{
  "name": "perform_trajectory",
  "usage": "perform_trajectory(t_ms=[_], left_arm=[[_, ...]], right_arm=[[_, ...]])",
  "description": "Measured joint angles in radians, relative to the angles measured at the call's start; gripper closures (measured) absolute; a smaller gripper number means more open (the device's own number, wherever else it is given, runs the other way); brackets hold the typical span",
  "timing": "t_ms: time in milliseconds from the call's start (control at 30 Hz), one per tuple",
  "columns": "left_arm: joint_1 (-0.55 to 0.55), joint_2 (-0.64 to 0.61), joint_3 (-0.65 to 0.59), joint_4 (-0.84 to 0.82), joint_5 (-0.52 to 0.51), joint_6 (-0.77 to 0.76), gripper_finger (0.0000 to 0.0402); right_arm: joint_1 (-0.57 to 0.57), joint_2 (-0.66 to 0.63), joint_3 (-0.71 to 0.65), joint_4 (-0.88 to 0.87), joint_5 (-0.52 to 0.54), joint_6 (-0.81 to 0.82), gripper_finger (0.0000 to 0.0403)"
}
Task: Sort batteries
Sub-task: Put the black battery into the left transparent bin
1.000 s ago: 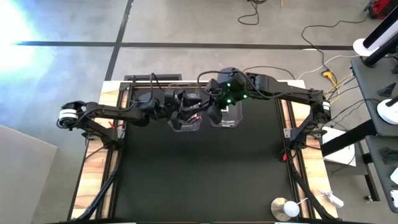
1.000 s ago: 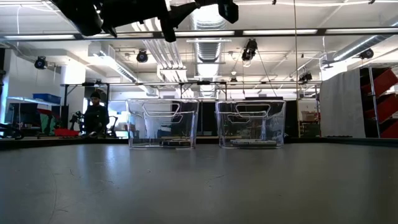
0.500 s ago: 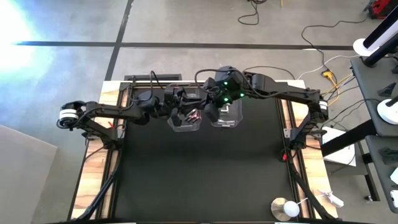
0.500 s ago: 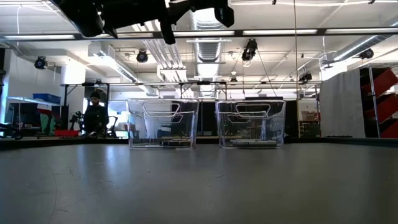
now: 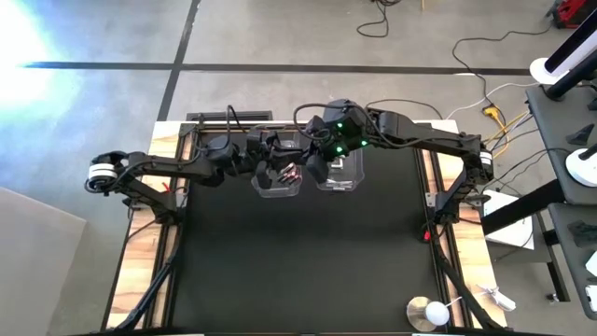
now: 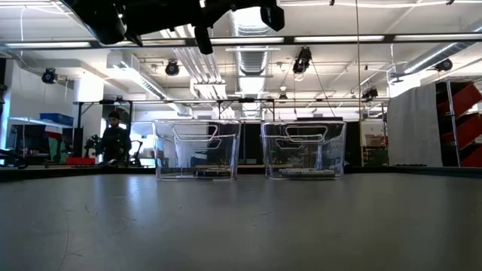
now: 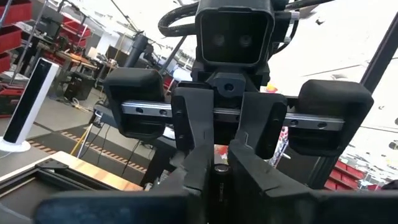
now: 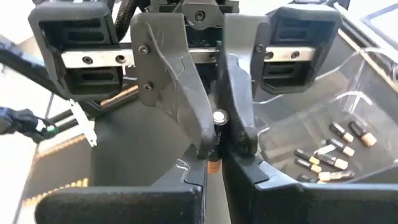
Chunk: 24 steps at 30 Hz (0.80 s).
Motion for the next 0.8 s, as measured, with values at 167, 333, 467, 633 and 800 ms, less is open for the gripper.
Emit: perform_trajectory(t_ms=[167, 333, 467, 633, 800], left_arm=[[0.0, -0.002, 0.0, 0.0, 0.0, -0.016, 0.0387], [0.014, -0.003, 0.012, -0.019, 0.011, -0.015, 0.0387], [0.076, -0.004, 0.07, -0.114, 0.097, -0.012, 0.0387], [0.158, -0.003, 0.185, -0.477, 0.139, 0.083, 0.0387], [0.21, 0.015, 0.327, -1.003, 0.009, 0.243, 0.0385]], right_arm=[[-0.002, 0.0, 0.0, 0.022, 0.003, 0.04, 0.0374], [-0.001, -0.003, 0.0, 0.026, 0.055, 0.068, 0.0336], [-0.008, -0.023, 0.0, 0.02, 0.076, 0.087, 0.029], [-0.011, -0.062, 0.002, -0.073, 0.143, 0.096, 0.023], [-0.013, -0.082, 0.001, -0.316, 0.191, 0.077, 0.0183]])
